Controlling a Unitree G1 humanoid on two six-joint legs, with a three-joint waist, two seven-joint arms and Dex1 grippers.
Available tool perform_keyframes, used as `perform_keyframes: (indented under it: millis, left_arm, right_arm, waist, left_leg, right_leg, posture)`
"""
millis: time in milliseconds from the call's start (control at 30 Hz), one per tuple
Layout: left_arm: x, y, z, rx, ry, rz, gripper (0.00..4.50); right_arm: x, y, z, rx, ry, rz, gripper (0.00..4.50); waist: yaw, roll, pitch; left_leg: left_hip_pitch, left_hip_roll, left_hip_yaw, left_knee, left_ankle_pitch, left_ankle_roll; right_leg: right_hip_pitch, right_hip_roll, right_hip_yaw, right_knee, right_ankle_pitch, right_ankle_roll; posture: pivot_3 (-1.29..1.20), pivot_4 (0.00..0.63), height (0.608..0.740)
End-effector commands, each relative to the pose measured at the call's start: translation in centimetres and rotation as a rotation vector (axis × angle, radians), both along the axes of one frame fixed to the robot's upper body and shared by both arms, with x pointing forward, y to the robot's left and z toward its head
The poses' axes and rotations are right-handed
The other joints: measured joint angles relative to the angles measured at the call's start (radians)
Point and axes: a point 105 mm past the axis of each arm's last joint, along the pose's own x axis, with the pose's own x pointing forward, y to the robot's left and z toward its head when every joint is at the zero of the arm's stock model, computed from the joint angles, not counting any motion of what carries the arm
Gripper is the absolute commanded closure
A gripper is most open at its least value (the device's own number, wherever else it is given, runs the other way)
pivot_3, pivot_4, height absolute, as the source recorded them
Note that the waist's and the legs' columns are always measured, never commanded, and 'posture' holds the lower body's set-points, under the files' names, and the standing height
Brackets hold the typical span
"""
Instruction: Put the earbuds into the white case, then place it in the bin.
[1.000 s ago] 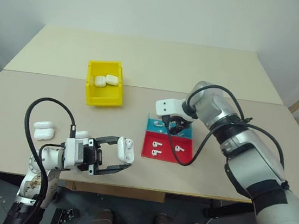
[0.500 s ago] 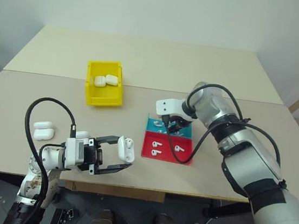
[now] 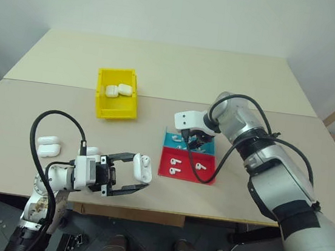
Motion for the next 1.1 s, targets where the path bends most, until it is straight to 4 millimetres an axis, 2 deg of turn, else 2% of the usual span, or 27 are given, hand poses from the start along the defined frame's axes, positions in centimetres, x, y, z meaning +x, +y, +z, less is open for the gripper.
perform_keyframes:
  millis: [33, 100, 133, 767, 867, 1100]
  left_arm:
    - [0.06, 0.00, 0.65, -0.004, -0.050, 0.003, 1.76]
    - [0.08, -0.01, 0.61, -0.001, -0.046, 0.005, 1.76]
    - [0.02, -0.03, 0.64, -0.002, -0.045, 0.002, 1.76]
    - [0.09, -0.26, 0.67, -0.006, -0.054, 0.000, 1.76]
    - [0.09, -0.25, 0.64, -0.002, -0.050, 0.002, 1.76]
    - [0.10, -0.28, 0.66, -0.001, -0.051, 0.000, 1.76]
  right_arm:
    - [0.13, 0.45, 1.01, 0.009, -0.028, 0.023, 2.25]
    - [0.11, 0.57, 1.07, 0.017, -0.027, 0.023, 2.60]
    - [0.11, 0.58, 1.11, 0.017, -0.028, 0.024, 2.94]
    - [0.06, 0.74, 1.14, 0.013, -0.035, 0.038, 2.94]
    - [0.02, 0.78, 1.07, 0.013, -0.033, 0.040, 3.50]
    - [0.06, 0.67, 0.96, 0.006, -0.041, 0.043, 3.50]
  waist:
    - [0.000, 0.000, 0.000]
    - [0.000, 0.000, 0.000]
    - [0.000, 0.000, 0.000]
    - [0.000, 0.000, 0.000]
    - [0.000, 0.000, 0.000]
    - [0.000, 0.000, 0.000]
  left_leg:
    - [0.000, 0.000, 0.000, 0.000, 0.000, 0.000]
    - [0.000, 0.000, 0.000, 0.000, 0.000, 0.000]
    - [0.000, 0.000, 0.000, 0.000, 0.000, 0.000]
    - [0.000, 0.000, 0.000, 0.000, 0.000, 0.000]
    - [0.000, 0.000, 0.000, 0.000, 0.000, 0.000]
    - [0.000, 0.000, 0.000, 0.000, 0.000, 0.000]
  right_leg:
    - [0.000, 0.000, 0.000, 0.000, 0.000, 0.000]
    - [0.000, 0.000, 0.000, 0.000, 0.000, 0.000]
    - [0.000, 0.000, 0.000, 0.000, 0.000, 0.000]
    - [0.000, 0.000, 0.000, 0.000, 0.000, 0.000]
    - [0.000, 0.000, 0.000, 0.000, 0.000, 0.000]
    - [0.000, 0.000, 0.000, 0.000, 0.000, 0.000]
  posture:
    - [0.00, 0.150, 0.740]
    - [0.00, 0.150, 0.740]
    - [0.00, 0.150, 0.740]
    - [0.00, 0.150, 0.740]
    - [0.00, 0.150, 0.740]
    - [0.00, 0.150, 0.740]
